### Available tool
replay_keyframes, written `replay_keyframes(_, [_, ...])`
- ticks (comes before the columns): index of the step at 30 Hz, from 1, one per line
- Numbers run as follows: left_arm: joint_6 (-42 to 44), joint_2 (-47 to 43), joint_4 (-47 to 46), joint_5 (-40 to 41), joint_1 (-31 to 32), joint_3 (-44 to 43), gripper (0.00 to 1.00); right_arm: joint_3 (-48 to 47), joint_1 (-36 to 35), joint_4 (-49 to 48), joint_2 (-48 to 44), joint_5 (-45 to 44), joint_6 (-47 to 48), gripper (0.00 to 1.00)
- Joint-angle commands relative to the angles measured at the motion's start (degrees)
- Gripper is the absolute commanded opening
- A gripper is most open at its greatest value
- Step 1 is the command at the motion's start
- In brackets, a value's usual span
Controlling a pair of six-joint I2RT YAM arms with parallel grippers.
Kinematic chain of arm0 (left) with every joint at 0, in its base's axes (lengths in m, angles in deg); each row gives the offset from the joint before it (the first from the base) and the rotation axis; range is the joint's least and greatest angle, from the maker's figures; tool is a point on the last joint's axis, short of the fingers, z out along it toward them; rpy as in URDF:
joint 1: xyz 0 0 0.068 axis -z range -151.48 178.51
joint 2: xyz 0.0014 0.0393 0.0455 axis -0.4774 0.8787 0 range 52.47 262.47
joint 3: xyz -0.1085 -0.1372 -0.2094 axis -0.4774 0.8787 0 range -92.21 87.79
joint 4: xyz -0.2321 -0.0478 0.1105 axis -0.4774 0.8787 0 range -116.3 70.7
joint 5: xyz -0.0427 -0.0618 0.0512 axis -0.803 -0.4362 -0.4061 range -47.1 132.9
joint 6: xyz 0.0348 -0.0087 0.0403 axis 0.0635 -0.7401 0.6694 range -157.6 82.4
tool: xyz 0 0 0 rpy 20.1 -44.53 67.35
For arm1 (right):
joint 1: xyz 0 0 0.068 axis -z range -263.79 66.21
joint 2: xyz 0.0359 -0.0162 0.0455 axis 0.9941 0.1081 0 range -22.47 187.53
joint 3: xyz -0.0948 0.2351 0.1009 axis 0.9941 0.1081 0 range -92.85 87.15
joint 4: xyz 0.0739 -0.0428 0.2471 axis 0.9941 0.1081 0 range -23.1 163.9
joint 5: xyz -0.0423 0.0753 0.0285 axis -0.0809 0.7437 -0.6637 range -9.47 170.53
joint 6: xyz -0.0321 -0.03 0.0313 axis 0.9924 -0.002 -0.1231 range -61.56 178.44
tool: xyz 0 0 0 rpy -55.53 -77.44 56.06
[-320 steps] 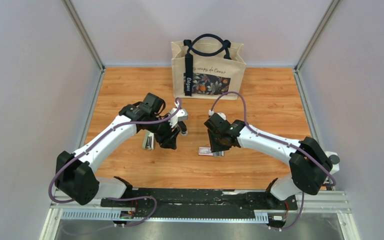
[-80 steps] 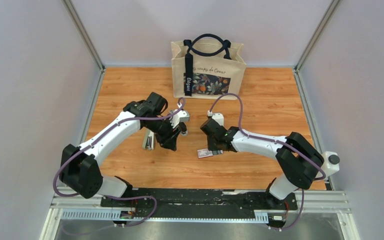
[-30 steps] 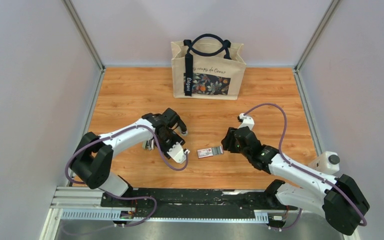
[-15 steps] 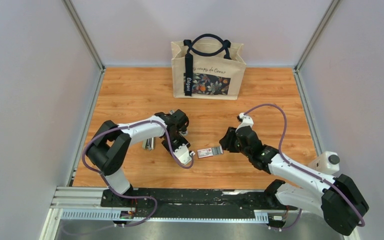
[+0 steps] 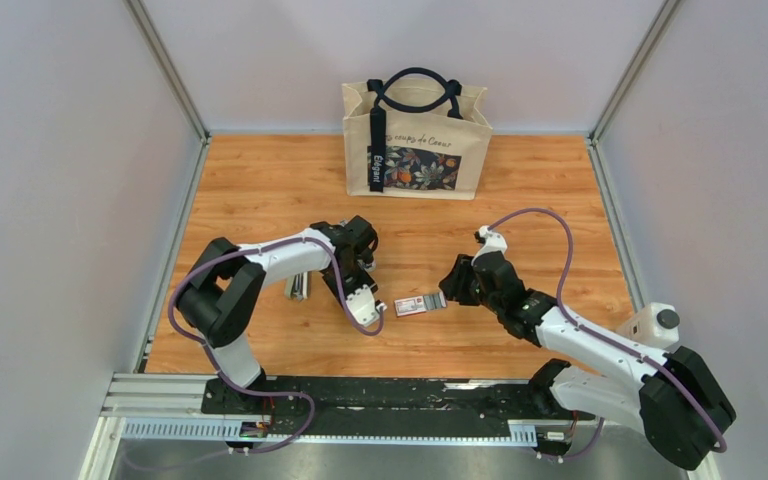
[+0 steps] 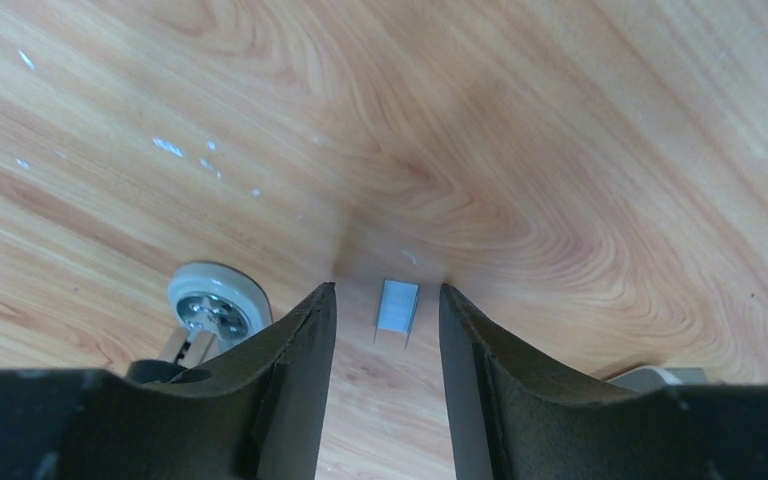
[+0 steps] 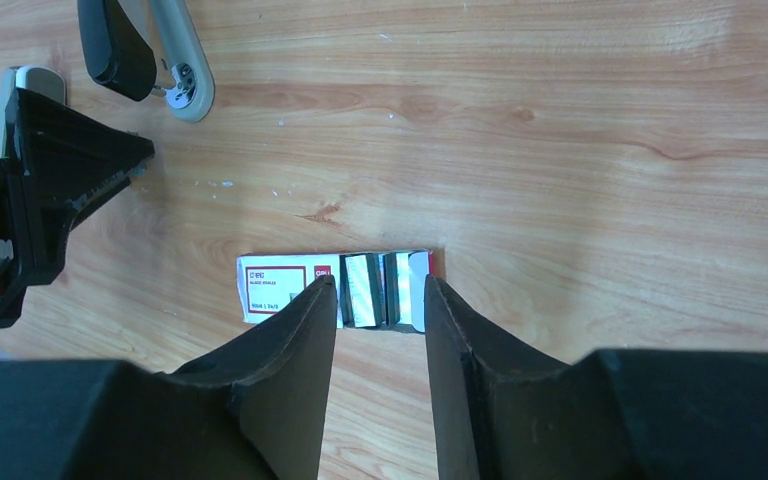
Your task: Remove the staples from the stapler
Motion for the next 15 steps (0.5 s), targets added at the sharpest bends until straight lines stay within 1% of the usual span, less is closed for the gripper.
replay_keyframes(1, [3.50, 2.69, 0.55, 1.46, -2.02, -0.50, 0.51, 0.34, 0.46, -2.89, -0.51, 0.48, -0.34, 0.40])
replay_keyframes(6, [4.46, 2.86, 1.26, 1.11, -1.85, -0.59, 0.48, 0.51, 0.72, -2.97, -0.51, 0.57, -0.52, 0.39])
replay_keyframes(10, [3.85, 1.90, 0.82, 0.32, -0.27, 0.46, 0.46, 0.78, 0.73, -2.97, -0.78, 0.39, -0.69, 0.38])
replay_keyframes(15, [3.41, 1.63, 0.99, 0.23, 0.62, 0.38, 0.41, 0.51, 0.81, -2.97, -0.43, 0.48, -0.78, 0.36])
